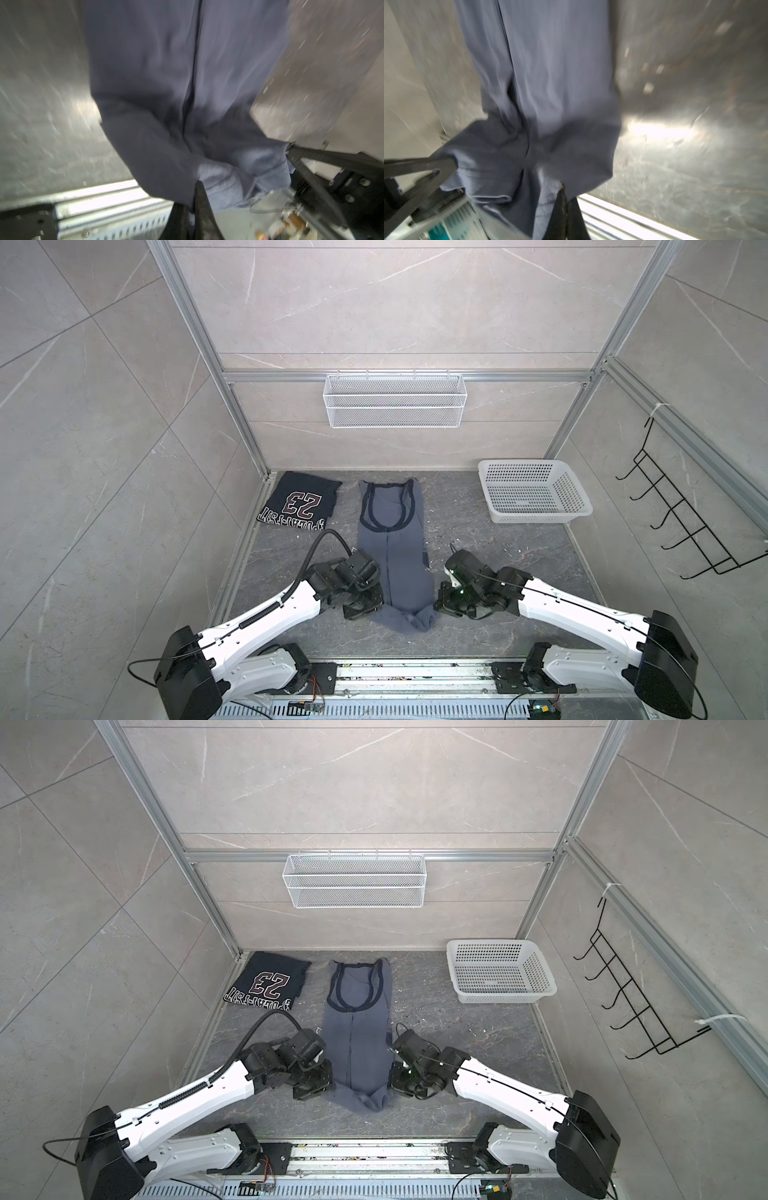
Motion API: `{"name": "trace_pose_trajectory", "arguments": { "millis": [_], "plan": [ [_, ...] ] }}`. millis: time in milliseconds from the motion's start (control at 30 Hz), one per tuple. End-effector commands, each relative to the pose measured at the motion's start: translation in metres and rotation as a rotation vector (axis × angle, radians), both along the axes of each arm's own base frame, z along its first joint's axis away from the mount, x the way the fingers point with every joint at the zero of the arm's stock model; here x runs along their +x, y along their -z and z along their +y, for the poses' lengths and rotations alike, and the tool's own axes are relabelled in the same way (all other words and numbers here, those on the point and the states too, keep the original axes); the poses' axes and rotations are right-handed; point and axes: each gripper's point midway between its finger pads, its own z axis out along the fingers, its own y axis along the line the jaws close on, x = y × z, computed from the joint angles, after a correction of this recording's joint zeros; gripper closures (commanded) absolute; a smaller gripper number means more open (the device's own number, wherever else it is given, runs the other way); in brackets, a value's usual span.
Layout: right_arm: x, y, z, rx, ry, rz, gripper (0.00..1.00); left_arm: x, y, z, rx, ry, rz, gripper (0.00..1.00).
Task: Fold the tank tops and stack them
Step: 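Lift the near hem with both grippers and fold it toward the straps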
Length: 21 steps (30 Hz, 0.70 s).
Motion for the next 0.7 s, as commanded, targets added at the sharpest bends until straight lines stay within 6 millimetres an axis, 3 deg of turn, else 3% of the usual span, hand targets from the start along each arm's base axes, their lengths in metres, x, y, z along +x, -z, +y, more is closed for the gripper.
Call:
{"name": "trace_pose_trajectory", "arguments": {
  "millis": [0,167,333,433,533,667],
  "plan": [
    [0.035,-0.013,-0.002,-0.023,-0.050,-0.073,0.98,0.046,-0.015,0.000,0.009,0.047,-0.116,0.94],
    [0.116,-0.034,0.009,-0.028,-0.031,-0.193,1.00,0.118,-0.010,-0.004,-0.029,-0.020,-0.171,0.95],
    [0.179,-0.034,0.018,-0.047,-0.021,-0.235,1.00,0.173,-0.012,0.008,-0.047,-0.094,-0.229,0.96],
    [0.204,-0.028,0.018,-0.064,-0.009,-0.240,1.00,0.203,-0.015,0.017,-0.071,-0.133,-0.271,0.96],
    [0.222,-0.019,0.015,-0.097,-0.008,-0.243,1.00,0.229,-0.016,0.014,-0.145,-0.130,-0.298,0.95],
    [0.240,-0.004,0.007,-0.176,0.002,-0.266,1.00,0.253,-0.005,0.013,-0.208,-0.123,-0.289,0.95]
  ]
}}
